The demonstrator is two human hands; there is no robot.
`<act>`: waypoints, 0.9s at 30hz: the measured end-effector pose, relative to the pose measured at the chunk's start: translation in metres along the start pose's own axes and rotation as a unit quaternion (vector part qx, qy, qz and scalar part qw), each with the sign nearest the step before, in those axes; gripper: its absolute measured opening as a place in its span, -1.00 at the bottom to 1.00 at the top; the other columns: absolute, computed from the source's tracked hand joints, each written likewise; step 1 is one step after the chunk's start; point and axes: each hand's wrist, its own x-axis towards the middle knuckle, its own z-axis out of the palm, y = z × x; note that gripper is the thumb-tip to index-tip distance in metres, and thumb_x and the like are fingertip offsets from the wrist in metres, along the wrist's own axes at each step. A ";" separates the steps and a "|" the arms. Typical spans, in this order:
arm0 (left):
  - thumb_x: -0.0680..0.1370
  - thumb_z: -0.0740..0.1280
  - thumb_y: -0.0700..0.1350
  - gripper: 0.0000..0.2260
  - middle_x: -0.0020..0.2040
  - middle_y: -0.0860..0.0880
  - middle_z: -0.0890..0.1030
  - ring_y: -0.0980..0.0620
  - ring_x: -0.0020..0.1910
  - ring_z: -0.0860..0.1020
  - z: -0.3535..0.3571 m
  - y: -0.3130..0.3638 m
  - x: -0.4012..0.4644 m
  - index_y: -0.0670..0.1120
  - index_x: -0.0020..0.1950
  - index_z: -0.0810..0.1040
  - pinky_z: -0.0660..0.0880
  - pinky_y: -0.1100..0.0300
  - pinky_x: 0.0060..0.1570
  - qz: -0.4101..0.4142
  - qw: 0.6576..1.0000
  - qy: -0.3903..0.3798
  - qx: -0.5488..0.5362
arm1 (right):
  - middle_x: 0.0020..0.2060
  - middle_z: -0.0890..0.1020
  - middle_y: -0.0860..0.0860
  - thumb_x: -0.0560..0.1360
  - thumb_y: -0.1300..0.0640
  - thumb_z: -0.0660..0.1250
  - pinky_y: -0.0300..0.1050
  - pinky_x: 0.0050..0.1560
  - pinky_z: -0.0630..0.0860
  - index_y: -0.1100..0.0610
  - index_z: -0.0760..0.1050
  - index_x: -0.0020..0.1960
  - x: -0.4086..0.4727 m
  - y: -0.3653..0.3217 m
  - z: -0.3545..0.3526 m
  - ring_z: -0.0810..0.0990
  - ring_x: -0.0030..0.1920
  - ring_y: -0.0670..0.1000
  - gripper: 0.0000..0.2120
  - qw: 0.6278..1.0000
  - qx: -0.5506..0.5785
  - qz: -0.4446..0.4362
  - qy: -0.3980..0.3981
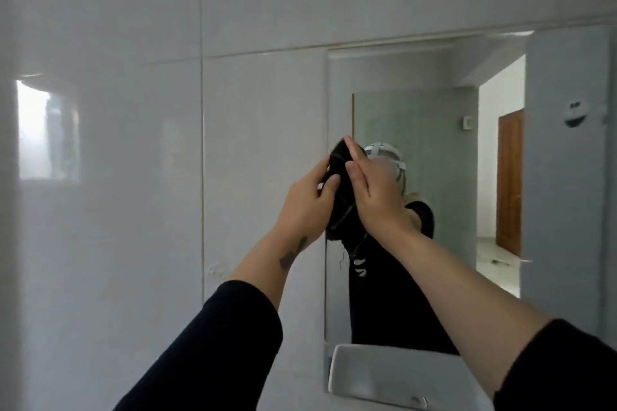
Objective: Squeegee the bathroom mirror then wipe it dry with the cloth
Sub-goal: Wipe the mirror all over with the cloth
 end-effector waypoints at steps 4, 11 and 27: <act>0.65 0.09 0.03 -0.55 0.43 0.05 0.38 0.18 0.17 0.47 0.005 -0.005 0.021 0.07 0.54 0.13 0.40 0.46 0.05 0.008 0.998 0.029 0.055 | 0.00 0.39 0.07 0.62 -0.02 0.10 0.07 0.07 0.49 -0.13 0.27 0.45 0.044 -0.004 -0.030 0.47 -0.04 0.07 -0.60 0.989 -0.110 -0.065 0.069; 0.58 0.13 0.18 -0.40 0.57 0.03 -0.05 0.00 0.53 -0.02 0.016 -0.023 0.054 0.15 0.54 -0.08 0.15 -0.01 0.43 0.046 0.960 0.062 0.269 | 0.06 0.46 0.18 0.61 -0.01 0.13 0.11 0.02 0.38 -0.09 0.32 0.44 0.146 -0.043 -0.038 0.46 0.00 0.17 -0.61 0.936 -0.254 -0.147 0.194; 0.42 0.34 0.30 -0.07 0.52 0.11 -0.38 0.03 0.49 -0.38 0.038 -0.046 0.074 0.31 0.45 -0.35 0.08 -0.31 0.39 -0.011 0.960 0.079 0.267 | 0.42 0.36 0.04 0.55 -0.20 0.07 0.26 0.35 0.16 -0.10 0.16 0.50 0.178 -0.013 0.004 0.31 0.39 0.18 -0.46 0.845 -0.471 -0.218 0.127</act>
